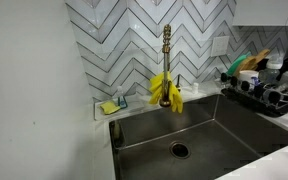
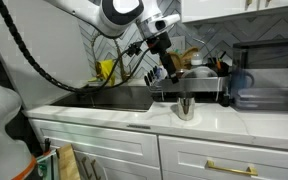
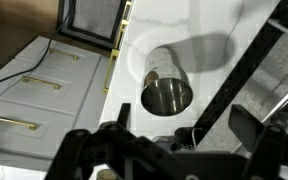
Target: Flip the silver cup to its side, pick up the silver cup and hang it on the first cup hanger on the dish rack
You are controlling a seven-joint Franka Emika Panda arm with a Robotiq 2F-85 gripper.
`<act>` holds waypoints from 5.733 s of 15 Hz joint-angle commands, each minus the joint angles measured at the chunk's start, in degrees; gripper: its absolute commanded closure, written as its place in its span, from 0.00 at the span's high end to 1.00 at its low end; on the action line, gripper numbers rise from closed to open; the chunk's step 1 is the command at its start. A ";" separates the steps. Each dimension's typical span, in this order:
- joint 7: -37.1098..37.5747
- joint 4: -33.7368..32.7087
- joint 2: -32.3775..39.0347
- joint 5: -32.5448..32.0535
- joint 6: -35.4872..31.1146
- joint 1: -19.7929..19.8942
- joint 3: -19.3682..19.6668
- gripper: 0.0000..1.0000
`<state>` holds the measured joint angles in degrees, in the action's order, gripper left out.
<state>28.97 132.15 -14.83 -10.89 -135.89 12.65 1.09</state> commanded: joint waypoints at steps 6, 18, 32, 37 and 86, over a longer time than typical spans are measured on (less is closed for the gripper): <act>-0.18 -1.12 2.03 0.30 0.29 -0.08 1.02 1.00; -3.32 -6.94 9.00 0.97 1.91 1.10 7.09 1.00; -10.53 -8.64 12.04 14.44 9.87 0.74 10.94 1.00; -9.86 -9.78 14.20 18.43 10.21 0.61 10.87 0.92; 45.77 6.67 10.62 -54.18 -19.80 -2.68 7.64 0.01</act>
<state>67.64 137.07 -3.83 -56.64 -154.33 9.35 9.15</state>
